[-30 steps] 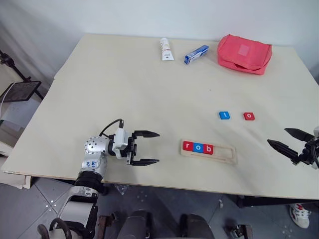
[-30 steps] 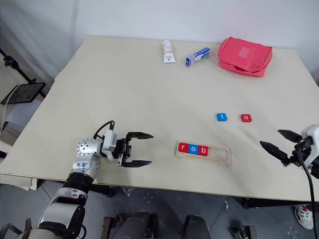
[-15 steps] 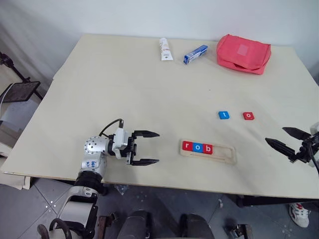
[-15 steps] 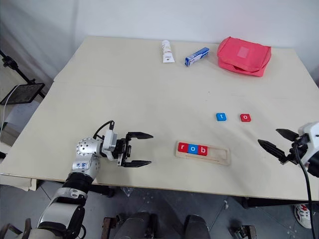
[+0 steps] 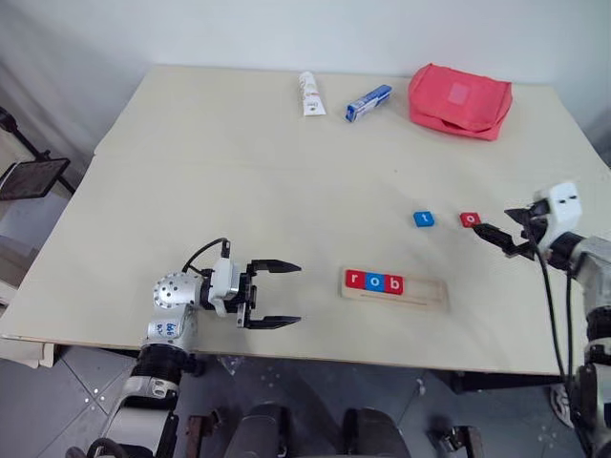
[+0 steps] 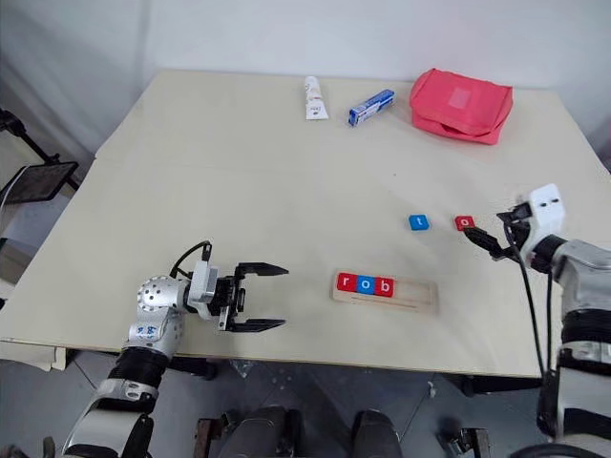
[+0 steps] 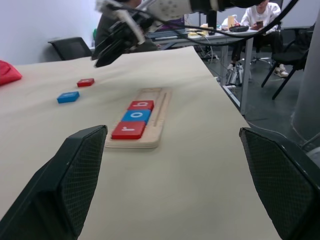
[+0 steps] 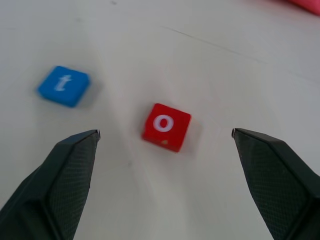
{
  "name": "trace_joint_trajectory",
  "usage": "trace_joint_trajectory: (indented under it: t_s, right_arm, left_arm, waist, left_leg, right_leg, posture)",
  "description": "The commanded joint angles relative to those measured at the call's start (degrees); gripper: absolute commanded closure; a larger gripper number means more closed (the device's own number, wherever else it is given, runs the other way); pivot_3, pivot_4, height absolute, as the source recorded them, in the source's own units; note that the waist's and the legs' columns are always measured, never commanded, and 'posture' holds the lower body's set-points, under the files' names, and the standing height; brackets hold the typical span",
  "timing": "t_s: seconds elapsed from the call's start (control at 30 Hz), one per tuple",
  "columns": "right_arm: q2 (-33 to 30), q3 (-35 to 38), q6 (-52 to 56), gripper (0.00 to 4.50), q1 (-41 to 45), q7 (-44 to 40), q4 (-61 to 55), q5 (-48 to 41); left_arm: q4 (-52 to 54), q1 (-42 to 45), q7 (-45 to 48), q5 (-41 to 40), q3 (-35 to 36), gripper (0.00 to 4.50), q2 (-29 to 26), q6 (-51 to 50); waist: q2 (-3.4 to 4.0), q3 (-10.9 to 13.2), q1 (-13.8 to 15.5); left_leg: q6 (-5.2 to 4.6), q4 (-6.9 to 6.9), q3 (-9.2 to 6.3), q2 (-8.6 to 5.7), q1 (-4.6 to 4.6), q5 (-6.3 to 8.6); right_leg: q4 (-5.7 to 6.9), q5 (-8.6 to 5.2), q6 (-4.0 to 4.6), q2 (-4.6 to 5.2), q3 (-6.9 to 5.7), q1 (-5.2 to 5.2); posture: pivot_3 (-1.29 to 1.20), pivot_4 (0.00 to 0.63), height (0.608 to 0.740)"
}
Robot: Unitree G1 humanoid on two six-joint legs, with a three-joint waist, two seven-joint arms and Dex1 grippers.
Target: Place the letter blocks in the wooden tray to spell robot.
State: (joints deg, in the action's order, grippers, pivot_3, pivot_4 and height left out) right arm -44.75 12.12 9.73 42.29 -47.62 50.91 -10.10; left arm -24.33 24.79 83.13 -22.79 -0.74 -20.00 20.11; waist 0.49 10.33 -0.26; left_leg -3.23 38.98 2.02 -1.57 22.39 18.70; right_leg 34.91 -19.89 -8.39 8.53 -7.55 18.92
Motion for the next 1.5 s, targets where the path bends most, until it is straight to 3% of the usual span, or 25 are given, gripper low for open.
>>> trace_joint_trajectory:
  t_s: [0.03,0.3,0.77,1.07,1.23,1.5]
  right_arm:
    - [0.8,-0.2,-4.6,0.07,5.1,5.1,8.3,2.2]
    - [3.4,0.2,-7.7,0.07,9.2,8.4,16.3,2.7]
    - [6.6,1.2,-6.8,0.07,8.2,11.3,17.5,1.7]
    - [8.1,2.8,-7.3,3.03,7.4,13.5,15.0,0.8]
    - [8.7,3.3,-4.8,3.04,1.5,15.0,1.6,-0.4]
    - [13.3,9.1,16.1,3.04,-21.8,26.1,-46.4,-7.7]
  left_arm:
    - [3.7,-1.2,-1.4,-0.9,0.4,0.0,-0.7,-0.8]
    - [6.1,-2.7,-2.9,-1.1,0.4,0.0,-1.3,-1.8]
    - [5.4,-2.2,-3.4,-1.0,0.0,0.0,-1.0,-1.4]
    - [4.1,-1.3,-2.9,-0.9,-0.1,0.0,-0.9,-1.2]
    - [2.9,-0.8,-1.0,-1.3,-0.3,0.0,-1.0,-1.2]
    - [0.0,0.3,2.2,-1.7,0.0,0.0,-1.3,-0.7]
  waist:
    - [0.03,0.0,0.1]
    - [0.04,0.0,0.0]
    - [0.05,0.0,-0.3]
    - [0.05,0.0,-0.3]
    - [0.05,0.0,-0.2]
    - [0.11,0.0,0.4]
  left_leg:
    - [0.0,-0.01,-0.01,0.0,0.0,0.0]
    - [0.0,-0.04,-0.06,-0.02,0.02,0.0]
    - [0.0,-0.04,-0.03,0.02,-0.01,0.0]
    - [0.0,-0.02,-0.04,0.01,-0.01,0.0]
    - [0.0,-0.05,-0.04,0.02,-0.01,0.0]
    - [0.01,-0.12,-0.03,-0.02,0.07,0.0]
  right_leg:
    - [0.0,0.0,0.0,0.0,0.0,0.01]
    - [0.02,0.0,0.0,0.0,0.0,0.01]
    - [0.03,0.0,0.0,-0.03,0.02,0.01]
    - [0.05,0.0,0.0,-0.02,0.04,0.0]
    - [0.04,0.0,0.0,-0.02,0.04,0.01]
    - [0.14,0.0,0.0,0.0,0.06,0.18]
  posture:
    - [0.0,0.15,0.74]
    - [0.0,0.15,0.74]
    - [0.0,0.15,0.74]
    - [0.0,0.15,0.74]
    - [0.0,0.15,0.74]
    - [0.0,0.15,0.74]
